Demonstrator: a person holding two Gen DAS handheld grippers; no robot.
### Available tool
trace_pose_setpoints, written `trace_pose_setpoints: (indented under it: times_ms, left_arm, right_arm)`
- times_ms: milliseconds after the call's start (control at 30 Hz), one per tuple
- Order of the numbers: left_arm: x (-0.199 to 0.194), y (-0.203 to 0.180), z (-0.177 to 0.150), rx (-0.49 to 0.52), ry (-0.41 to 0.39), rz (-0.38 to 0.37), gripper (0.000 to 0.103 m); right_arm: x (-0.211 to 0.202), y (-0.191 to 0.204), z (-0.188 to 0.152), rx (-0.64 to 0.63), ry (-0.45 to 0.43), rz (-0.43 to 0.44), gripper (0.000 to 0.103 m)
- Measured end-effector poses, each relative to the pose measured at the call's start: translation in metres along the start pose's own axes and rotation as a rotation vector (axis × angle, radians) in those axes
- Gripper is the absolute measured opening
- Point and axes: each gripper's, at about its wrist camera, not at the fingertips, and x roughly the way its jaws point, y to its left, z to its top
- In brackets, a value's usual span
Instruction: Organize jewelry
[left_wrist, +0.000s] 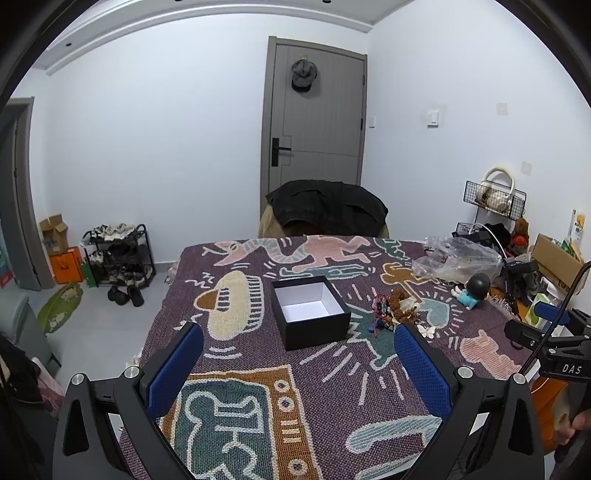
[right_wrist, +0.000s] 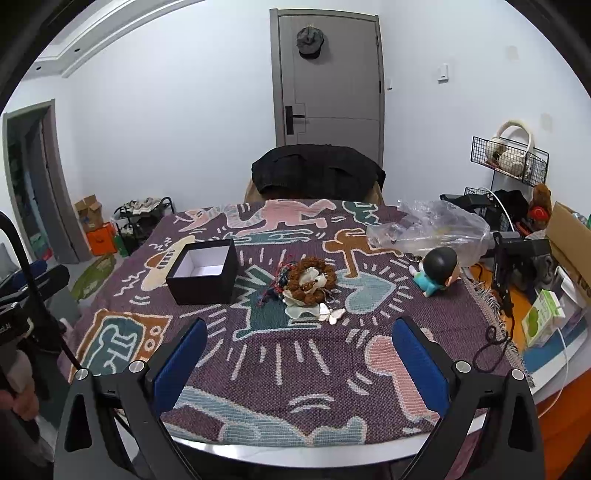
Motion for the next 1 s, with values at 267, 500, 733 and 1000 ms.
trace_pose_setpoints:
  times_ms: [267,500,733,1000]
  left_arm:
    - [-0.0029,0.0,-0.0017,-0.001,-0.007,-0.002,0.103]
    - [-0.0055,-0.0017,-0.0026,-0.002,-0.004,-0.011,0.103]
    - [-0.0068,-0.0025,-0.0019,-0.001,-0.002,-0.017,0.103]
    - [0.0,-0.0034,-0.0001,-0.014,0.012,-0.033,0.103]
  right_arm:
    - [-0.0015,0.0,0.0004,0.008,0.0,0.001,0.1]
    - [-0.0042,-0.001,0.0014,0.011,-0.002,-0.004,0.1]
    - [-0.0037,-0.0016,0.0024,0.014,-0.004,-0.005,0.1]
    - [0.0009,-0.005,0.0015,0.023,0.003,-0.002,0.1]
